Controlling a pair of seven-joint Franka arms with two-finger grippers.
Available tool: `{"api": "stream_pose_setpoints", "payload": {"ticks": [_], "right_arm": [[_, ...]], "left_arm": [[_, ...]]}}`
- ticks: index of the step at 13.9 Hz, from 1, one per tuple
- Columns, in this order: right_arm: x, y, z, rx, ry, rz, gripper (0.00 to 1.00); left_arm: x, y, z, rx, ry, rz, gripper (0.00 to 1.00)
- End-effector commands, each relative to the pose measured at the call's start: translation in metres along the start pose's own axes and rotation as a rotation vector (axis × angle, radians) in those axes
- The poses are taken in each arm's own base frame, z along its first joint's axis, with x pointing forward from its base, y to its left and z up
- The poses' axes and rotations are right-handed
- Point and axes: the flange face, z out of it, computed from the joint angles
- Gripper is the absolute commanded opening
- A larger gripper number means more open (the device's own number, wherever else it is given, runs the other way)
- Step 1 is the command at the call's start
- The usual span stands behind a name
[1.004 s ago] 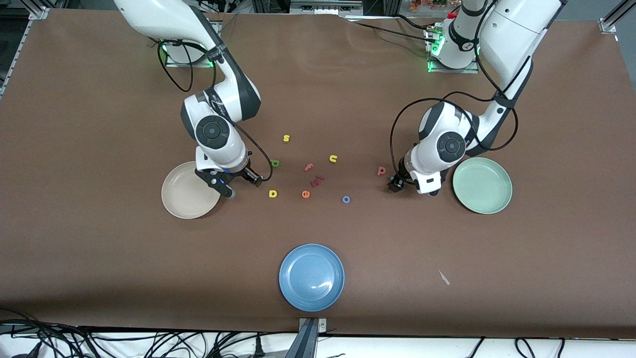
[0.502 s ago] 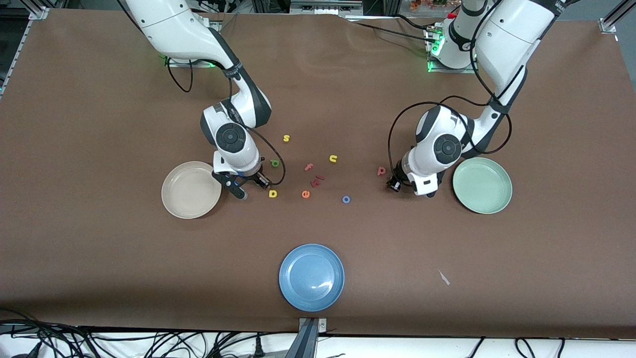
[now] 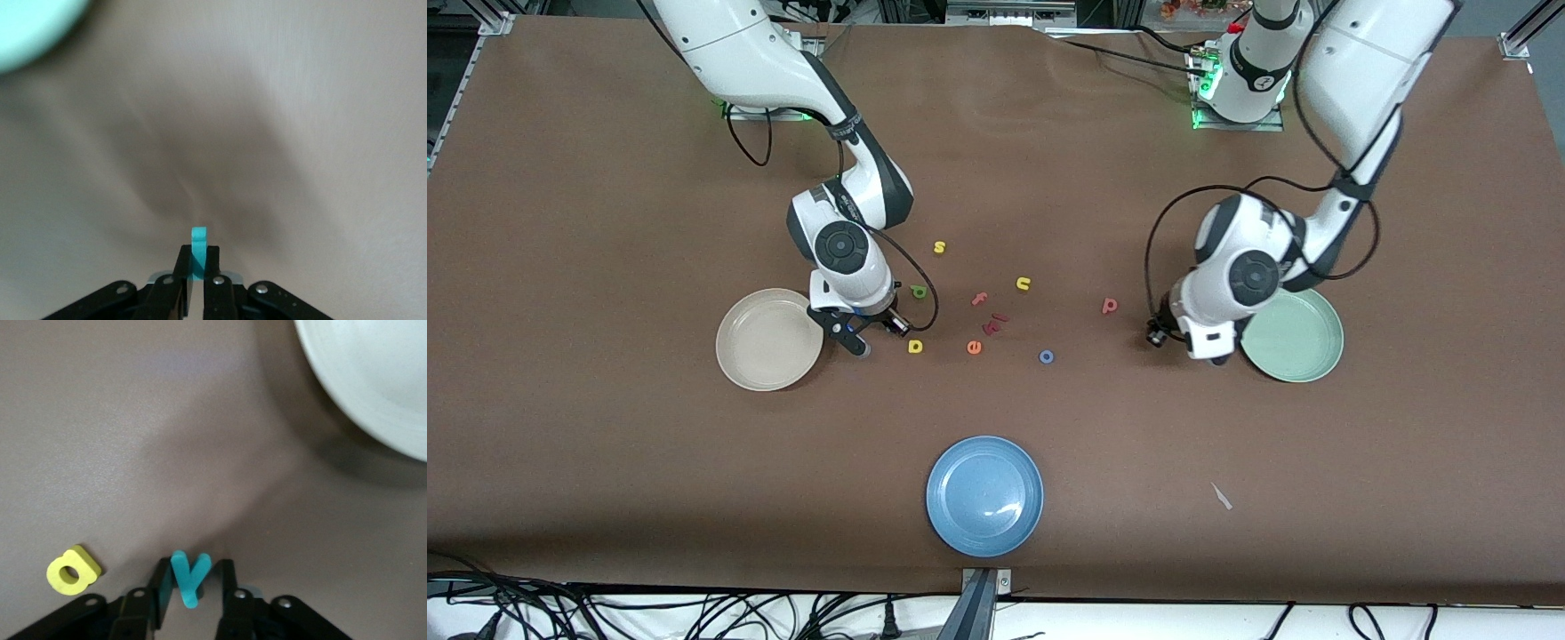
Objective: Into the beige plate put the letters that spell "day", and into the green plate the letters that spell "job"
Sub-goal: 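Release the y onto the beige plate while the left gripper releases the i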
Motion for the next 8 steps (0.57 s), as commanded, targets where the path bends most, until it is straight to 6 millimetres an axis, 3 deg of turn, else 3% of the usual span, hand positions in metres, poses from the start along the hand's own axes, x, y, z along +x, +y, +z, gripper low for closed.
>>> {"api": "stream_pose_setpoints", "payload": {"ticks": [1,3,4,6,8], "right_arm": [[0.002,-0.004,-0.007,0.008,0.018,-0.02,0.06],[0.007,-0.003,-0.026,-0.002,0.019,-0.056,0.06],[0.015,-0.003,-0.046,-0.027,0.01,-0.08,0.06],[0.044,0.014,-0.087,-0.099,-0.009,-0.143,0.06],[0.085,0.042,-0.103,-0.13,-0.013,-0.215,0.06]], "left_arm": [[0.041,-0.039,-0.052,0.102,-0.019,0.149,0.0],[0.091,-0.075,-0.056,0.137,-0.084,0.272,0.0],[0.112,-0.09,-0.054,0.131,-0.102,0.327,0.0],[0.152,-0.116,-0.042,0.151,-0.104,0.406,0.0],[0.179,-0.13,-0.027,0.162,-0.085,0.441,0.0]]}}
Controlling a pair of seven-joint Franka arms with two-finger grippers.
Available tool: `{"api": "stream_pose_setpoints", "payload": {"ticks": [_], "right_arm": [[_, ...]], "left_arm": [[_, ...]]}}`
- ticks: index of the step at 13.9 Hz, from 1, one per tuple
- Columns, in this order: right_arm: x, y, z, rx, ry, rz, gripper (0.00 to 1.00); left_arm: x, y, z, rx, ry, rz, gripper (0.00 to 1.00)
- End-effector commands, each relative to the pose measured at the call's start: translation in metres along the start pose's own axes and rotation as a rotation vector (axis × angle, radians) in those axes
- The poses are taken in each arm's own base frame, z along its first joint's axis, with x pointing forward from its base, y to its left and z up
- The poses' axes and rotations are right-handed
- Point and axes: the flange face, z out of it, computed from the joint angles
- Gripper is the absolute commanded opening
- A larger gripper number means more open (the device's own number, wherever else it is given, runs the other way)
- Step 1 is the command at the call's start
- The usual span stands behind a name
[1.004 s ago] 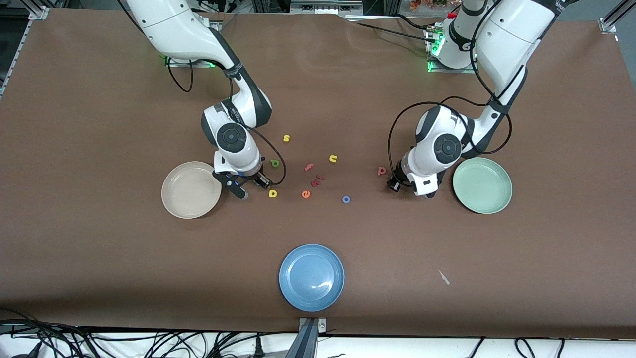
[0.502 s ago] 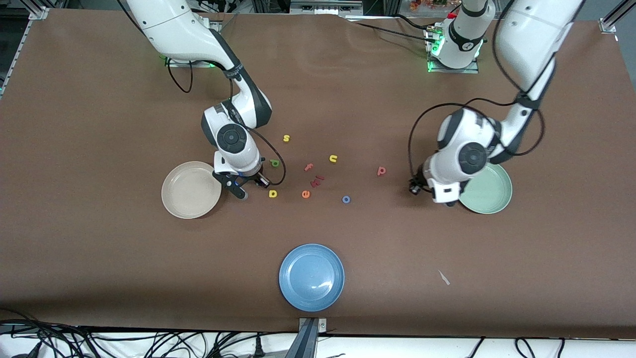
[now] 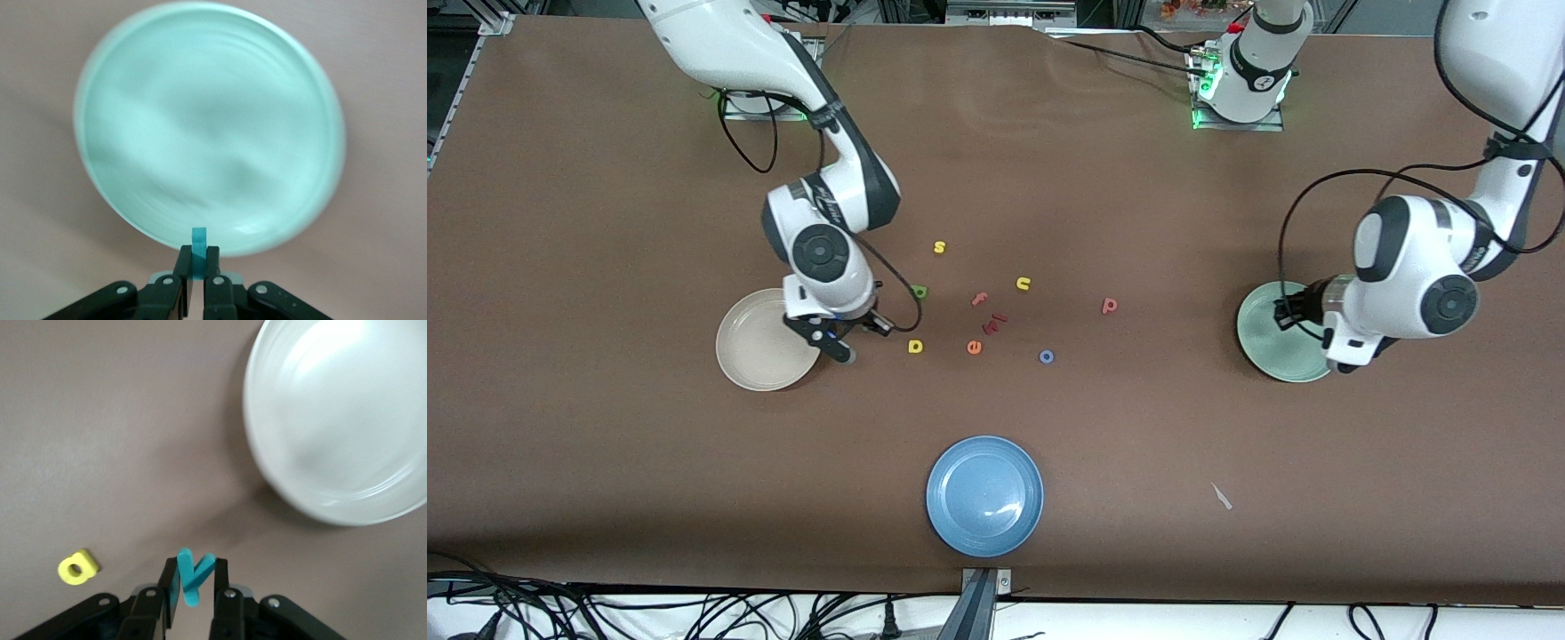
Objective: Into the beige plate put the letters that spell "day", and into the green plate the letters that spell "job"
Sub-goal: 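Release the y onto the beige plate while the left gripper releases the i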
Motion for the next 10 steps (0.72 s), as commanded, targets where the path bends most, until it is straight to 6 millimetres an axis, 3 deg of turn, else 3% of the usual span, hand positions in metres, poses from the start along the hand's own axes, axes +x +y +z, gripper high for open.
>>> {"api": "stream_pose_setpoints", "payload": {"ticks": [1,3,4,5,6,7,8,9,10], "right_arm": [[0.04,0.046,-0.013,-0.039,-0.006,-0.107,0.06],[0.065,0.07,0.009,-0.044,-0.002,-0.134,0.07],[0.071,0.075,0.021,-0.051,-0.008,-0.148,0.09],[0.081,0.083,0.037,-0.053,-0.021,-0.146,0.09],[0.082,0.084,0.05,-0.044,-0.023,-0.162,0.12],[0.083,0.087,0.055,-0.042,-0.021,-0.164,0.21],[0.083,0.087,0.056,-0.042,-0.021,-0.166,0.65],[0.083,0.088,0.054,-0.044,-0.026,-0.166,1.0],[0.081,0.085,0.046,-0.038,-0.025,-0.169,1.0]], "left_arm": [[0.022,-0.016,0.02,0.008,0.029,0.062,0.0],[0.037,-0.027,0.032,-0.017,0.037,0.062,0.02],[0.038,-0.03,0.03,-0.023,0.037,0.05,0.45],[0.038,-0.03,0.026,-0.031,0.039,0.039,0.99],[0.03,-0.024,0.016,-0.022,0.042,0.042,1.0],[0.013,-0.008,0.006,-0.005,0.025,0.058,1.0],[-0.009,0.016,-0.003,0.012,0.005,0.083,1.0],[-0.028,0.037,-0.013,0.013,0.012,0.074,1.0],[-0.052,0.064,-0.021,0.006,0.025,0.04,1.0]]}}
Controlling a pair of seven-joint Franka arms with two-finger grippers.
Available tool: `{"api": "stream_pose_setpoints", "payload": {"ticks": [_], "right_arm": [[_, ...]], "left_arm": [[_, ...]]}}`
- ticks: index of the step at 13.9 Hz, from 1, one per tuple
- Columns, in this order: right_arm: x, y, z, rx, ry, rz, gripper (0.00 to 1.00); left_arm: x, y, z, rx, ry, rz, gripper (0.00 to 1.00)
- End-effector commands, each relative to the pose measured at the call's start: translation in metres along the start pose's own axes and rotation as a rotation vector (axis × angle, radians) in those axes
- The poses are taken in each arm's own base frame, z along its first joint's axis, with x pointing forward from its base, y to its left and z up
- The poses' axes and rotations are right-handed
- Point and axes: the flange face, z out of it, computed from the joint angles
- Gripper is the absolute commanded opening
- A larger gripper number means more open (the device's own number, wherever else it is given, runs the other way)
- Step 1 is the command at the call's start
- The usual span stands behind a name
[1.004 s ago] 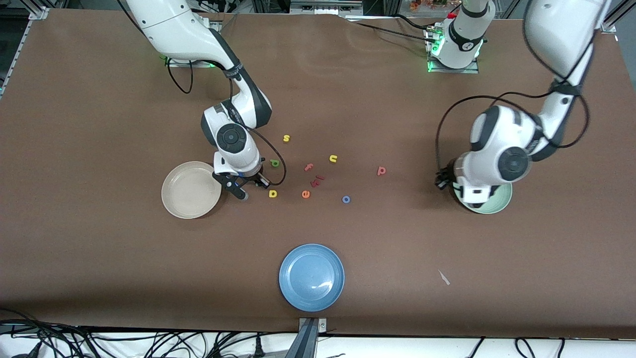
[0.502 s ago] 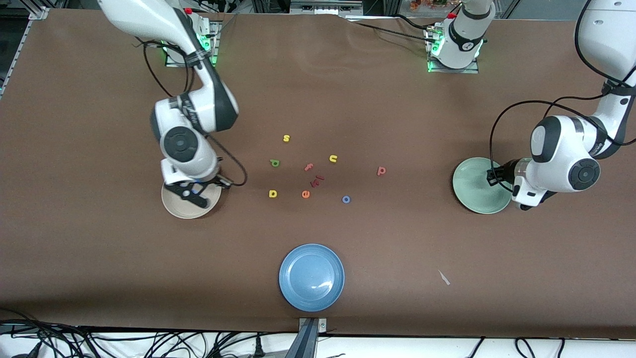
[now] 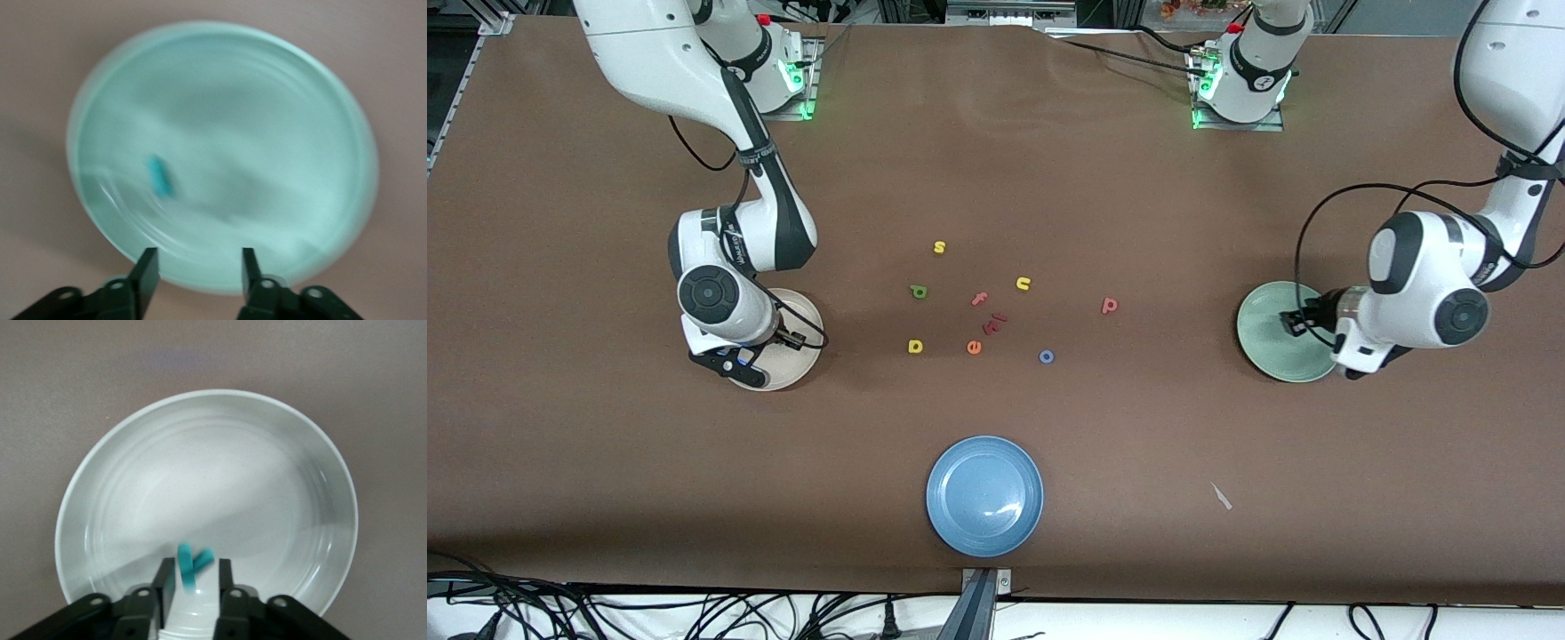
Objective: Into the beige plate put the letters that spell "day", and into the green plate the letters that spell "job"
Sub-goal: 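Release the y onto the beige plate while the left gripper releases the i, then grasp the yellow a with the right gripper while the left gripper grasps the d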
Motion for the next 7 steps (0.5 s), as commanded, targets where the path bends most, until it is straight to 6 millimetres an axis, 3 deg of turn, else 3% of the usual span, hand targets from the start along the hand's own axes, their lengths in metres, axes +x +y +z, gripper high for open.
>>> {"api": "stream_pose_setpoints", "payload": {"ticks": [1,4,6,7], "right_arm": [[-0.005,-0.003,-0.023,0.031,-0.003,-0.018,1.0],[-0.028,-0.03,-0.058,0.08,0.014,-0.078,1.0],[-0.055,-0.065,-0.075,0.118,0.025,-0.175,1.0],[-0.068,-0.084,-0.078,0.139,0.033,-0.232,1.0]], "left_arm": [[-0.062,0.07,-0.027,0.012,0.032,-0.063,1.0],[-0.103,0.143,-0.023,-0.123,0.074,-0.223,1.0],[-0.13,0.193,0.001,-0.196,0.092,-0.297,0.98],[-0.138,0.207,0.016,-0.199,0.103,-0.289,0.9]]}}
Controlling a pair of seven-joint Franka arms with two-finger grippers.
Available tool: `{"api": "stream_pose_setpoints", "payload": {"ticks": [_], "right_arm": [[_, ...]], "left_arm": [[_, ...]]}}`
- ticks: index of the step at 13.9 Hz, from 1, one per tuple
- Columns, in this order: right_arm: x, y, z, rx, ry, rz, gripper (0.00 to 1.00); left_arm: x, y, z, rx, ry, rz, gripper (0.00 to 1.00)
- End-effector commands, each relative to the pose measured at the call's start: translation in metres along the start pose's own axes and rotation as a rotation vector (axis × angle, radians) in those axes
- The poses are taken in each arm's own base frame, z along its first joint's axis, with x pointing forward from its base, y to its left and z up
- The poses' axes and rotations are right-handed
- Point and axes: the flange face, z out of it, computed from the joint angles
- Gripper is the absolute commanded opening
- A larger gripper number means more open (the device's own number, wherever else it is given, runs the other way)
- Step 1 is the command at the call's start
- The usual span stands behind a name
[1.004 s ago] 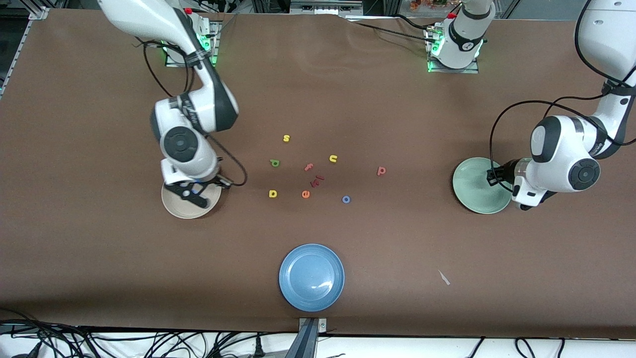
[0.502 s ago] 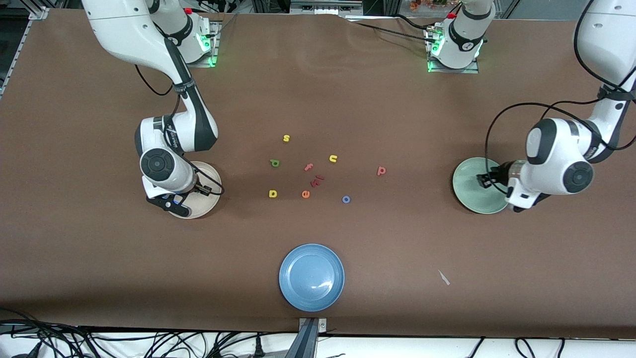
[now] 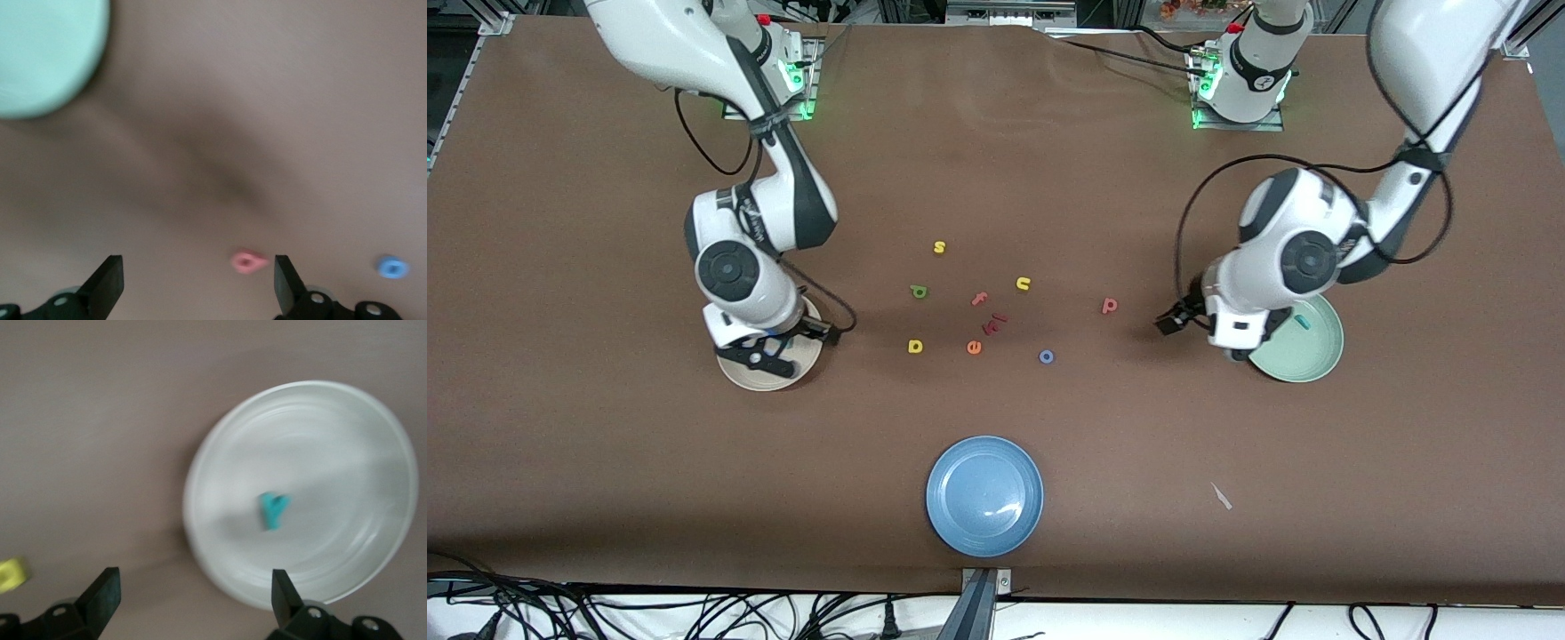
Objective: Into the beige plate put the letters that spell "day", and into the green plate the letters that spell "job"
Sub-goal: 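Grasp the yellow a with the right gripper while the left gripper grasps the d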
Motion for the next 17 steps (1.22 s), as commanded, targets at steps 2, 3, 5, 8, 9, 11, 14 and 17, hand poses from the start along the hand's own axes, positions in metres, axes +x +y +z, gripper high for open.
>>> {"api": "stream_pose_setpoints", "payload": {"ticks": [2,3,5,8,9,11,14,17], "right_arm": [[-0.018,-0.066,0.0,0.078,0.03,-0.14,1.0],[-0.02,-0.082,0.007,0.089,0.033,-0.159,1.0],[-0.035,-0.11,0.015,0.088,0.031,-0.197,1.0],[-0.026,-0.123,0.033,0.106,0.052,-0.204,1.0],[-0.024,-0.124,0.038,0.102,0.052,-0.22,1.0],[-0.022,-0.129,0.053,0.097,0.045,-0.246,1.0],[-0.027,-0.139,0.068,0.107,0.057,-0.254,0.93],[-0.028,-0.138,0.081,0.094,0.045,-0.259,0.7]], "left_arm": [[-0.034,0.026,0.057,0.001,0.055,0.002,0.86],[-0.04,0.029,0.067,0.01,0.093,0.054,0.85],[-0.057,0.035,0.08,0.033,0.162,0.169,0.81],[-0.083,0.042,0.099,0.049,0.198,0.294,0.8],[-0.086,0.042,0.109,0.062,0.204,0.322,0.79],[-0.087,0.04,0.118,0.073,0.208,0.344,0.77],[-0.085,0.038,0.128,0.082,0.187,0.339,0.63],[-0.07,0.037,0.121,0.075,0.191,0.341,0.63]]}}
